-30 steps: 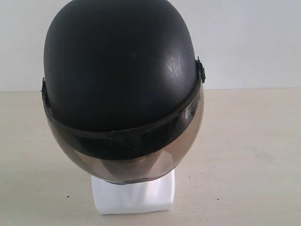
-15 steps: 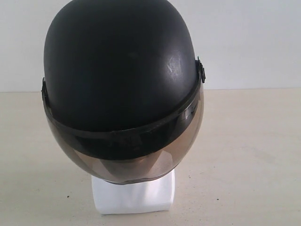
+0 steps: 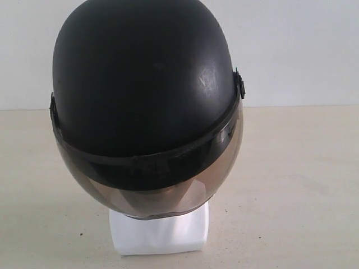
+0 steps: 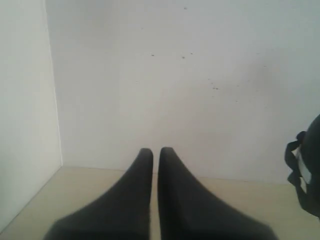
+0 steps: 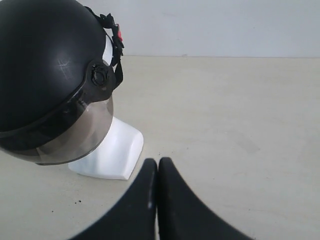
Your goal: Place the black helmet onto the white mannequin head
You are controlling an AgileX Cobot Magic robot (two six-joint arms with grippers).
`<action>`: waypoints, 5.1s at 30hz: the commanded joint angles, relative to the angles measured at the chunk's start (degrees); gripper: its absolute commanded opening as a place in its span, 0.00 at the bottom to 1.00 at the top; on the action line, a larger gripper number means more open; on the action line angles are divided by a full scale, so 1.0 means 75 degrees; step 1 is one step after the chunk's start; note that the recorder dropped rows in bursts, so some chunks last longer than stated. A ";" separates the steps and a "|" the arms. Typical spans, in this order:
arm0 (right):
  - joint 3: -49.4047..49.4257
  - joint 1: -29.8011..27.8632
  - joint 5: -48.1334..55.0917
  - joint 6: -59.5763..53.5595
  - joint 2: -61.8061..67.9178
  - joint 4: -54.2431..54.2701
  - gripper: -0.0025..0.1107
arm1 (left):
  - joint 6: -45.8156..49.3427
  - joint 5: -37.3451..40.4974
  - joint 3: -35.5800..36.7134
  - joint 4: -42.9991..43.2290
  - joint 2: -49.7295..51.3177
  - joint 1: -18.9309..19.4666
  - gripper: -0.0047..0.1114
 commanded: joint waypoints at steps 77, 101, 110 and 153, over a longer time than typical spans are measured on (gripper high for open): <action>0.0061 0.0002 -0.0062 -0.0236 -0.0010 -0.0267 0.02 | 0.1623 -0.4737 0.6393 -0.2169 0.0007 0.0372 0.08; 0.8594 0.0002 -1.3897 -0.2233 -0.1063 0.3882 0.02 | 0.1623 -0.4737 0.6393 -0.2169 0.0007 0.0372 0.08; 0.8594 -0.1465 -1.1443 -0.3071 -0.1246 0.3919 0.02 | 0.1623 -0.4737 0.6393 -0.2169 0.0007 0.0372 0.08; 0.8594 -0.4561 -0.6648 -0.2195 -0.3308 0.1290 0.02 | 0.1623 -0.4737 0.6393 -0.2169 0.0007 0.0372 0.08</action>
